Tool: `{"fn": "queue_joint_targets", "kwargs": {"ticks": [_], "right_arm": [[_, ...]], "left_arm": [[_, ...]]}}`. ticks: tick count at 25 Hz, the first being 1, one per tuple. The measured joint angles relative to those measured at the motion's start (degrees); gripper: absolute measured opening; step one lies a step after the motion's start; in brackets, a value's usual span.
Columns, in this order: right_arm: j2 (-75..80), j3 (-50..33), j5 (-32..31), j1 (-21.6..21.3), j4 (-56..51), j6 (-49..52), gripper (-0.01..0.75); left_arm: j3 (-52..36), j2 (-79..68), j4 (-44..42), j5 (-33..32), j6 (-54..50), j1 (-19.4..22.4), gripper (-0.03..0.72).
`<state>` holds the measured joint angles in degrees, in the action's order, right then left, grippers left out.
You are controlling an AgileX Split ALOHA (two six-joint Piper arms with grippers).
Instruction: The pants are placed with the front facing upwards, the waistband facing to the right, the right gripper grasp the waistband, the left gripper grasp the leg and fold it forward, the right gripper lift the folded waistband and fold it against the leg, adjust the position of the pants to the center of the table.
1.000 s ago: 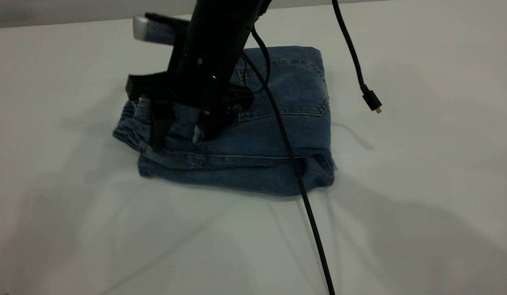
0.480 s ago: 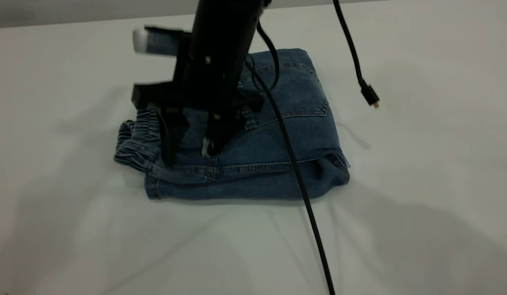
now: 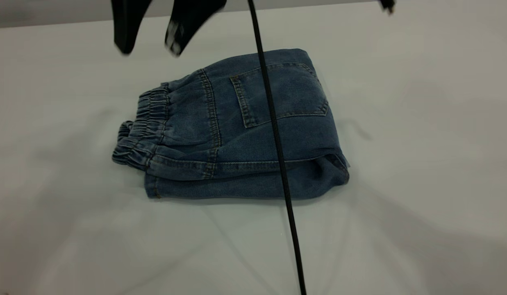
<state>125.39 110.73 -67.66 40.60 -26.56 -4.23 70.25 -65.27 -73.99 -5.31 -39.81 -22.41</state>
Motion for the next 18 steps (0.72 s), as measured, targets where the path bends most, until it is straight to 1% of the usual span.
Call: {"fn": "queue_joint_targets", "kwargs": {"ticks": [2, 4, 8, 11, 14, 18], "right_arm": [[-2.71, 0.0, -2.5, 0.0, 2.7, -0.17, 0.384], [-5.81, -0.11, -2.5, 0.0, 5.76, -0.01, 0.384], [-11.74, -0.1, -2.5, 0.0, 7.5, 1.5, 0.384], [-16.67, -0.1, -2.5, 0.59, 7.21, 2.03, 0.384], [-22.39, -0.1, -2.55, 1.23, 6.03, 3.27, 0.384], [-31.31, -0.1, -2.61, 3.03, 5.76, 1.65, 0.384]], "left_arm": [[-0.97, 2.78, -0.11, 2.36, 0.0, 0.0, 0.388], [-1.68, 5.17, -0.12, 4.21, 0.05, 0.0, 0.385], [-1.72, 9.55, -0.12, 4.46, 0.05, 0.0, 0.384], [-1.72, 12.55, 1.07, 2.9, -0.06, 0.0, 0.384], [-1.72, 15.92, 2.49, 0.45, -2.48, 0.0, 0.383], [-1.98, 20.62, 2.49, -3.9, -5.86, 0.0, 0.383]]}}
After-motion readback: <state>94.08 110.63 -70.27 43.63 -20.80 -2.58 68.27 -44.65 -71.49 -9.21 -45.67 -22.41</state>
